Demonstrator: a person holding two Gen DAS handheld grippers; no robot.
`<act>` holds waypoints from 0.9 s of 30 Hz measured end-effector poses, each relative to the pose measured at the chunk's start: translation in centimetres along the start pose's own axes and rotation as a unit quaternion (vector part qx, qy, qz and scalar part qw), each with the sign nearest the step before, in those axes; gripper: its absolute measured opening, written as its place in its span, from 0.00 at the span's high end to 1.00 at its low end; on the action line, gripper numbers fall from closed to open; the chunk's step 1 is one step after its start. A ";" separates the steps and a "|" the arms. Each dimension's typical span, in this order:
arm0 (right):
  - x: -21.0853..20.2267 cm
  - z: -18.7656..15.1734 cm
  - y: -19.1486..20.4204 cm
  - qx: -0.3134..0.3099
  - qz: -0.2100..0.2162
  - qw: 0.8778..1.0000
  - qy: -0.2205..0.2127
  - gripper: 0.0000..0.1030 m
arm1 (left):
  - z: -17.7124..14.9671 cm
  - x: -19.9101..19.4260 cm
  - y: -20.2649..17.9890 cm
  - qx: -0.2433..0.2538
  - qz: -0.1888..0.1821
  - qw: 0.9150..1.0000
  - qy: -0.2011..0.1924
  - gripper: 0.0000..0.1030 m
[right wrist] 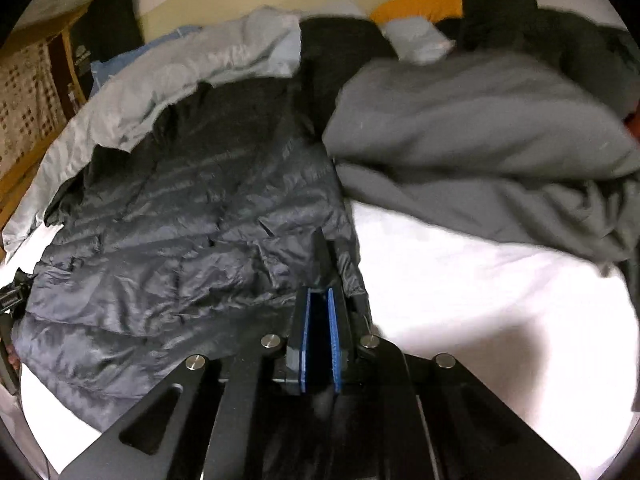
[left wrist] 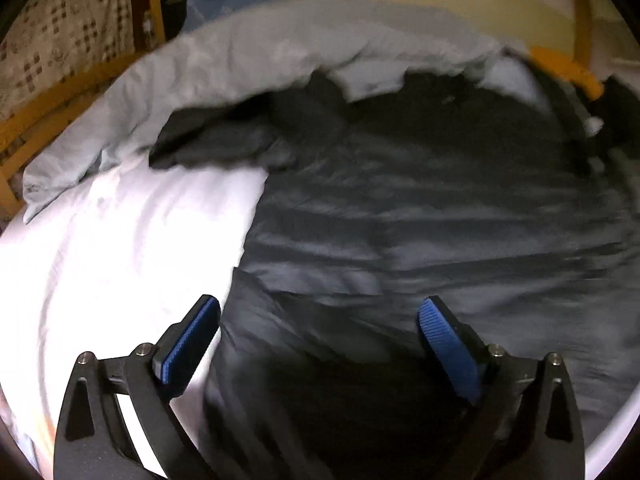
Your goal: Fold large clothes
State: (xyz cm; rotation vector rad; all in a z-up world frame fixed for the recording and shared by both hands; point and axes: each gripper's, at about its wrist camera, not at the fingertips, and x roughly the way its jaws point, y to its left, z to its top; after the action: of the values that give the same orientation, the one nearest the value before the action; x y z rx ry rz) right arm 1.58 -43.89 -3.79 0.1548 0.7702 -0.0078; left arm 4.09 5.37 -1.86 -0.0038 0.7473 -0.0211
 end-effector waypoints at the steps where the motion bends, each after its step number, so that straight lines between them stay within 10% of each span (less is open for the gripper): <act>1: -1.0 0.0 0.5 -0.017 0.001 1.000 -0.013 0.90 | -0.1 -2.0 -1.1 0.014 -0.038 0.999 -0.016 0.03; 3: -3.1 -0.2 1.9 -0.054 0.003 0.998 -0.035 0.80 | -1.3 -6.2 -3.8 0.073 -0.056 0.994 -0.056 0.01; 5: -5.2 -0.6 4.0 -0.088 0.002 0.994 -0.059 0.43 | -3.9 -9.8 -6.3 0.134 -0.024 0.984 -0.115 0.00; 7: -6.8 -1.2 5.7 -0.118 0.010 0.989 -0.089 0.28 | -5.9 -11.2 -7.3 0.153 -0.029 0.980 -0.123 0.00; 20: -7.4 -7.4 11.5 -0.267 -0.012 0.962 -0.056 0.13 | -10.0 -6.2 -8.1 0.216 -0.003 0.974 0.063 0.00; 27: -4.1 -9.5 12.7 -0.360 -0.115 0.924 -0.050 0.13 | -9.8 -6.0 -7.4 0.204 0.048 0.976 0.057 0.00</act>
State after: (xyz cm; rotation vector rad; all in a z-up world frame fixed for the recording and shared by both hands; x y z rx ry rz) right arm -7.14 -30.19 -5.98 -0.6338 0.6427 0.0448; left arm -7.04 -1.83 -4.89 0.4277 0.8465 -0.0837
